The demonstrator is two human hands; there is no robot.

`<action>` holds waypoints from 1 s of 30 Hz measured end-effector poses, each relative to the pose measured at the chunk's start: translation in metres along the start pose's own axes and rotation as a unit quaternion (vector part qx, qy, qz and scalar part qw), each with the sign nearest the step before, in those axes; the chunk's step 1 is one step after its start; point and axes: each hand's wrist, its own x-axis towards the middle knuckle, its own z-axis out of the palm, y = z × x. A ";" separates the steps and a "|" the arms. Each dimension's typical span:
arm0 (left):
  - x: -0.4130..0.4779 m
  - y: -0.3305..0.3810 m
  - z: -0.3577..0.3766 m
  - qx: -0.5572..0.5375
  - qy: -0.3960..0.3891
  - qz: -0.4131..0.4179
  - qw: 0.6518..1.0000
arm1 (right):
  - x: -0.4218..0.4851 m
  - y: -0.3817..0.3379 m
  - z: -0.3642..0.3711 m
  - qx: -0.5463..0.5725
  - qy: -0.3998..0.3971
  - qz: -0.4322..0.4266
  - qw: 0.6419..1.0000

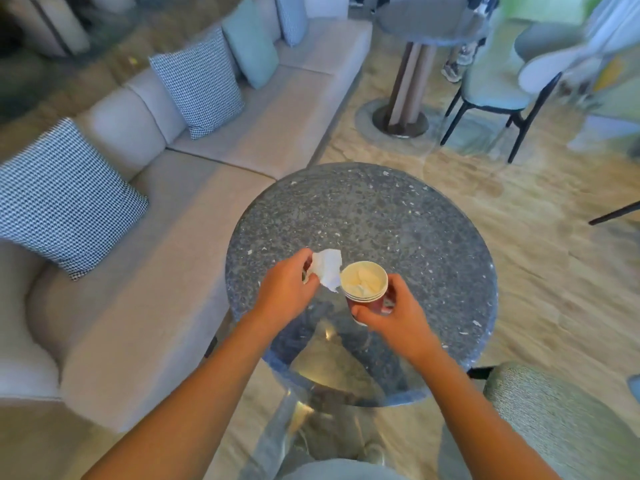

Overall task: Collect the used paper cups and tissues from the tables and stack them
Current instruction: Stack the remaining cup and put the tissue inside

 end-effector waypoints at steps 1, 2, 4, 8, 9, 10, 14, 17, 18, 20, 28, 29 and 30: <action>0.002 0.014 -0.006 -0.004 0.006 0.012 1.000 | 0.001 -0.004 -0.009 0.006 0.009 -0.009 1.000; 0.002 0.027 -0.012 -0.013 0.012 0.021 1.000 | 0.002 -0.008 -0.017 0.014 0.019 -0.017 1.000; 0.003 0.051 -0.018 -0.039 0.014 0.030 0.999 | 0.003 -0.011 -0.033 0.032 0.035 -0.030 0.998; 0.001 0.088 -0.017 -0.101 -0.009 0.036 0.994 | -0.003 -0.009 -0.060 0.035 0.053 -0.046 0.997; 0.001 0.096 -0.015 -0.117 -0.009 0.041 0.992 | -0.006 -0.007 -0.066 0.031 0.058 -0.046 0.997; 0.000 0.104 -0.013 -0.130 -0.008 0.048 0.990 | -0.009 -0.004 -0.073 0.027 0.064 -0.044 0.997; 0.005 0.137 -0.009 -0.176 -0.011 0.076 0.981 | -0.019 0.006 -0.097 0.025 0.093 -0.028 0.995; 0.015 0.155 -0.006 -0.204 -0.029 0.107 0.973 | -0.022 0.011 -0.106 0.023 0.106 -0.013 0.994; 0.019 0.159 -0.005 -0.205 -0.033 0.112 0.972 | -0.022 0.012 -0.106 0.020 0.109 -0.010 0.994; 0.028 0.159 0.002 -0.202 -0.038 0.118 0.971 | -0.021 0.012 -0.104 0.013 0.113 -0.004 0.993; 0.070 0.133 0.008 -0.164 -0.123 0.165 0.965 | -0.003 -0.004 -0.067 0.021 0.165 0.034 0.986; 0.074 0.128 0.006 -0.155 -0.133 0.183 0.962 | 0.000 -0.008 -0.061 0.023 0.177 0.042 0.983; 0.078 0.123 0.003 -0.148 -0.141 0.203 0.957 | 0.003 -0.012 -0.054 0.024 0.188 0.049 0.981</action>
